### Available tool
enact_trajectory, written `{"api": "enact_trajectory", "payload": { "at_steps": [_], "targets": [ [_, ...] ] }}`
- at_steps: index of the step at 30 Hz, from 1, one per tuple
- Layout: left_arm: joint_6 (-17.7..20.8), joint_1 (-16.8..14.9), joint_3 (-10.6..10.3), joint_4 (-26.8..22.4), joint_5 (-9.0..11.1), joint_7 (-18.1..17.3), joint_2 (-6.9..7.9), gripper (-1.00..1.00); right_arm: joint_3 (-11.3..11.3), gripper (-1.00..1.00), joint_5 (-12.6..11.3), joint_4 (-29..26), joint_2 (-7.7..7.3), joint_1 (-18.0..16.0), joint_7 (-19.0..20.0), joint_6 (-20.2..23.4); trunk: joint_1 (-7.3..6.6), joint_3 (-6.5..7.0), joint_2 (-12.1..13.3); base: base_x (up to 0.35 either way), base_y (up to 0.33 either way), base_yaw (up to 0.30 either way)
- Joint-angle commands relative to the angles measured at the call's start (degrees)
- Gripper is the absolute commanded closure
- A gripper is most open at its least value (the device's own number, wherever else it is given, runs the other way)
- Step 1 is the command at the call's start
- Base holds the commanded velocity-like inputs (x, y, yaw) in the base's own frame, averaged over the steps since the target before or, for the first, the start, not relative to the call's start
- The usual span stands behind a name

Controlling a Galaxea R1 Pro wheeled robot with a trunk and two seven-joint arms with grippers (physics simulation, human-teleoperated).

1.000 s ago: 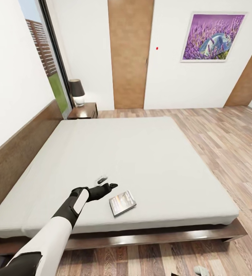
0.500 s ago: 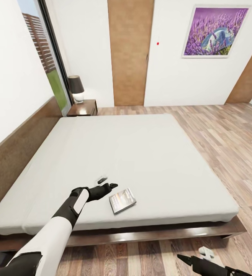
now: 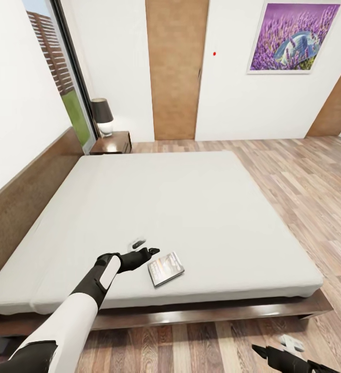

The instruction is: In the bedroom, move the book from the bed onto either nightstand, and place the two sandals side by side next to the bed.

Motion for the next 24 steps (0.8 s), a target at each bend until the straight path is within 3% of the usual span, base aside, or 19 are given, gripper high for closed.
{"api": "enact_trajectory", "payload": {
  "at_steps": [1,7,11,13,17,18,19,21,24],
  "targets": [
    [0.51,-0.04,0.43,-0.04,0.10,-0.13,-0.07,-1.00,-0.49,-1.00,0.57,-0.09,0.06,-0.05,-2.18,0.28,0.03,-0.15,-0.11,0.000,0.000,0.000],
    [0.52,-0.03,0.43,-0.04,0.07,-0.13,-0.05,-1.00,-0.46,-1.00,0.57,-0.16,0.09,-0.05,-11.94,0.16,0.03,-0.42,-0.11,0.000,0.000,0.000],
    [0.52,-0.03,0.43,-0.04,0.08,-0.13,-0.02,-1.00,-0.45,-1.00,0.75,-0.10,0.00,-0.05,-12.65,0.30,0.03,-0.66,-0.11,0.000,0.000,0.000],
    [0.51,-0.05,0.43,-0.04,0.07,-0.13,-0.02,-1.00,-0.26,-1.00,0.86,-0.04,0.00,-0.05,-10.98,0.34,0.03,-0.80,-0.11,0.000,0.000,0.000],
    [0.54,-0.03,0.47,-0.04,0.05,-0.13,-0.01,-1.00,0.01,-1.00,1.04,0.00,0.01,-0.05,3.46,0.35,0.03,-1.06,-0.11,0.000,0.000,0.000],
    [0.54,-0.03,0.49,-0.04,0.07,-0.13,-0.01,-1.00,0.02,-1.00,1.06,0.01,-0.01,-0.05,9.47,0.35,0.03,-1.12,-0.11,0.000,0.000,0.000],
    [0.54,-0.06,0.50,-0.04,0.07,-0.13,-0.01,-1.00,0.03,-1.00,1.12,0.01,-0.03,-0.05,17.99,0.29,0.03,-1.19,-0.11,0.000,0.000,0.000],
    [0.54,-0.04,0.51,-0.04,0.08,-0.13,-0.01,-1.00,0.06,-1.00,1.15,0.05,-0.04,-0.05,23.88,0.24,0.03,-1.35,-0.11,0.000,0.000,0.000],
    [0.54,-0.03,0.46,-0.04,0.09,-0.13,-0.01,-1.00,0.15,-1.00,1.17,0.08,-0.01,-0.04,27.69,0.20,0.03,-1.60,-0.11,0.000,0.000,0.000]
  ]
}}
